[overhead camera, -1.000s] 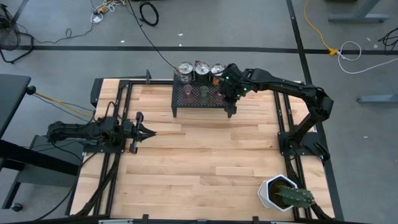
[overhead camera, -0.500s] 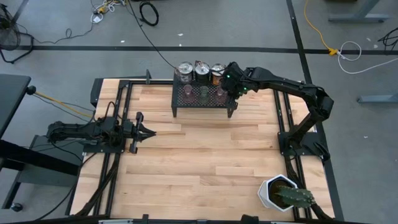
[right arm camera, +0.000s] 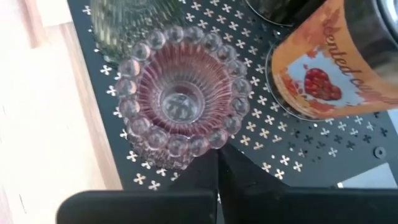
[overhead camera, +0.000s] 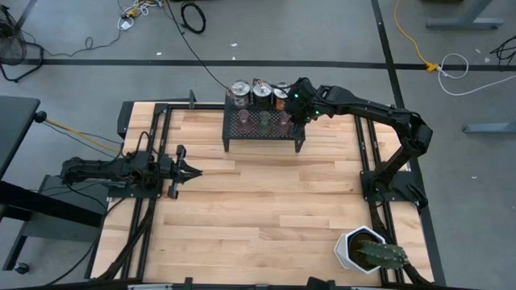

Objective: Pick & Place candle stick holders
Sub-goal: Put the pink vase candle holder on the shelf, then adjust the silver scented candles

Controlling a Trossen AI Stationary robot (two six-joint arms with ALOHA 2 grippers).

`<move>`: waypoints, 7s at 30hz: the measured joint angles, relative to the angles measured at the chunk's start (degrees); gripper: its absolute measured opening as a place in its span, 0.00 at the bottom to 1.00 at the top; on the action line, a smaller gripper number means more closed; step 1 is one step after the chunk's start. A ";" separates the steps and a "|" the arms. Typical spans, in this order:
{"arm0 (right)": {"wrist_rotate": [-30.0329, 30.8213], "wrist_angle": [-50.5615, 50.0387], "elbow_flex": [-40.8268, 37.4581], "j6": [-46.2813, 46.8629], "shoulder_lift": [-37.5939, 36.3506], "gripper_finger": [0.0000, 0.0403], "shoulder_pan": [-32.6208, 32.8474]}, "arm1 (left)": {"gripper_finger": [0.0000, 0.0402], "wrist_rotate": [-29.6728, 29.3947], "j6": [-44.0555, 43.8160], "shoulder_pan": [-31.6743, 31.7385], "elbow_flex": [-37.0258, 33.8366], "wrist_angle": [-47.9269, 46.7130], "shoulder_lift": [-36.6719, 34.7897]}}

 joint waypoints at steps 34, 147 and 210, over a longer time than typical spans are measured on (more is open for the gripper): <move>-1.00 -5.80 0.02 3.01 -2.98 0.00 0.02 | 0.09 0.00 0.00 -0.01 0.00 0.00 0.00; -5.74 9.78 -2.49 2.81 -8.13 0.00 -8.52 | 0.09 -0.01 -0.02 -0.01 0.00 0.00 -0.02; -4.11 64.45 -53.58 16.64 -32.65 0.03 28.23 | 0.09 0.00 0.00 0.00 0.00 0.00 -0.02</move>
